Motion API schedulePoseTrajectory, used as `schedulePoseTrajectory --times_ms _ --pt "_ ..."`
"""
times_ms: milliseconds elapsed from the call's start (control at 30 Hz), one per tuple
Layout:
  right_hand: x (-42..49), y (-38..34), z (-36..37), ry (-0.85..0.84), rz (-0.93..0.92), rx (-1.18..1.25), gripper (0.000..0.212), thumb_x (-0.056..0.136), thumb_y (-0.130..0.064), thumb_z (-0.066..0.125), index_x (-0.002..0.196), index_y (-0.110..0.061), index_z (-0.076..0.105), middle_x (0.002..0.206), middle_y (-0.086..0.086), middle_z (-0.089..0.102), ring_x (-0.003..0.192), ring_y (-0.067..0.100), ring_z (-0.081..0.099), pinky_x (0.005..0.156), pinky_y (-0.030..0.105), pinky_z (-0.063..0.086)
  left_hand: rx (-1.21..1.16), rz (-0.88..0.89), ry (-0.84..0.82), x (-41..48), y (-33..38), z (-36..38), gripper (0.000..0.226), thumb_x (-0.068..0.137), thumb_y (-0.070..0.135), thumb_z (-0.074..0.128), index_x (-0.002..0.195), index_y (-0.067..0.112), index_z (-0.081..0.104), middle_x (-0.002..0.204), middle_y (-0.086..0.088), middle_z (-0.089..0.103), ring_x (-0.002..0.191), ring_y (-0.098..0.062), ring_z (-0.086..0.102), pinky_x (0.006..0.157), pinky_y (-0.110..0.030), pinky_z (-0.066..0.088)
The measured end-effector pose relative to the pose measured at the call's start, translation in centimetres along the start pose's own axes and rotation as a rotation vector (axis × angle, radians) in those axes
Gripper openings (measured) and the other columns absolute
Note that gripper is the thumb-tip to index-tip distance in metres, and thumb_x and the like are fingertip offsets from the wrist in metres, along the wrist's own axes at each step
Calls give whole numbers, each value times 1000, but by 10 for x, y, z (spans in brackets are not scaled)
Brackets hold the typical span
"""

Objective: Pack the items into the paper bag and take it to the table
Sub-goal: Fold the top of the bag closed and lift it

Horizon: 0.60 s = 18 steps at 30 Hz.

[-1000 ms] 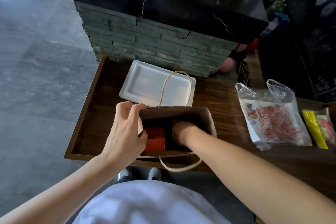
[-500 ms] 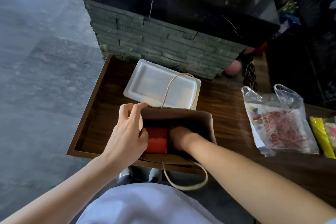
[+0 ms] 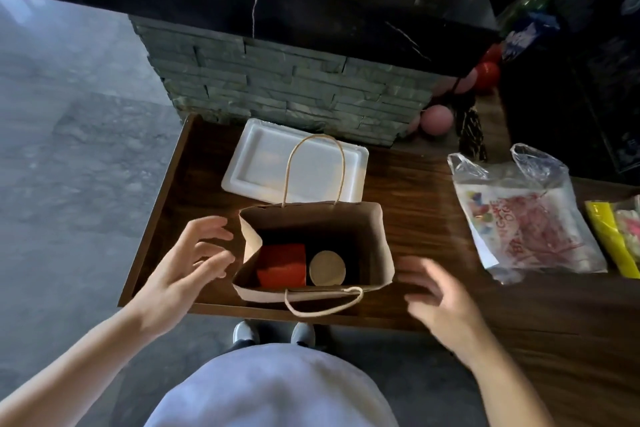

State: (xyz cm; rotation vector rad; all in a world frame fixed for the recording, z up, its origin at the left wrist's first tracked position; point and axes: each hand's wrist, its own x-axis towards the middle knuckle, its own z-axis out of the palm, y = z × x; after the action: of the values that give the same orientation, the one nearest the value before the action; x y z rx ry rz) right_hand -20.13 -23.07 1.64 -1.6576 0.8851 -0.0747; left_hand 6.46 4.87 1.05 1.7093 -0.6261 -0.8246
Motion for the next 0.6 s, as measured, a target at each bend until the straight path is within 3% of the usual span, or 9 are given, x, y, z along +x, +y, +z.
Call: schedulePoseTrajectory --times_ms 67,167,267,367,467,533,600 --pt "-1 19 18 -27 27 58 64 65 0 70 108 -47 68 115 -14 70 118 9 59 88 30 50 63 -29 -143 -7 -8 -6 63 76 53 70 132 30 52 129 8 60 120 -21 57 95 -45 49" --pt "7 27 37 -84 2 61 65 63 -20 78 113 -58 59 120 -23 65 119 1 56 91 27 49 255 -30 -244 -13 -15 3 70 72 43 75 136 36 49 132 13 59 125 -16 54 96 -37 49" --pt "24 31 47 -92 -5 53 64 71 -14 80 114 -56 59 118 -20 66 116 5 59 95 29 51 299 -60 -189 -9 -20 24 75 70 21 82 131 48 47 124 22 61 110 -8 63 80 -26 59" --pt "35 33 53 -109 -32 -25 53 74 -13 82 107 -49 63 109 -16 71 107 9 65 91 30 56 354 -52 -100 -4 -33 38 75 73 -1 80 116 53 52 102 35 67 100 1 65 65 -8 53" --pt "39 33 51 -119 -77 -99 53 75 -17 82 102 -58 59 106 -21 68 103 1 64 84 19 55 443 -52 37 -3 -41 35 67 78 -3 76 125 40 56 111 21 66 93 -4 69 63 -8 52" --pt "42 33 48 -136 -142 -151 56 76 -16 81 101 -62 59 108 -30 65 103 -7 61 81 9 50 434 -64 75 -4 -44 35 63 81 -2 75 135 26 57 118 7 68 89 -2 71 67 -15 56" --pt "45 35 48 -152 -128 -160 54 76 -16 82 100 -60 61 106 -29 67 102 -6 62 80 10 51 463 -102 68 -4 -44 38 56 82 1 76 132 21 62 105 8 72 75 2 69 56 -14 53"
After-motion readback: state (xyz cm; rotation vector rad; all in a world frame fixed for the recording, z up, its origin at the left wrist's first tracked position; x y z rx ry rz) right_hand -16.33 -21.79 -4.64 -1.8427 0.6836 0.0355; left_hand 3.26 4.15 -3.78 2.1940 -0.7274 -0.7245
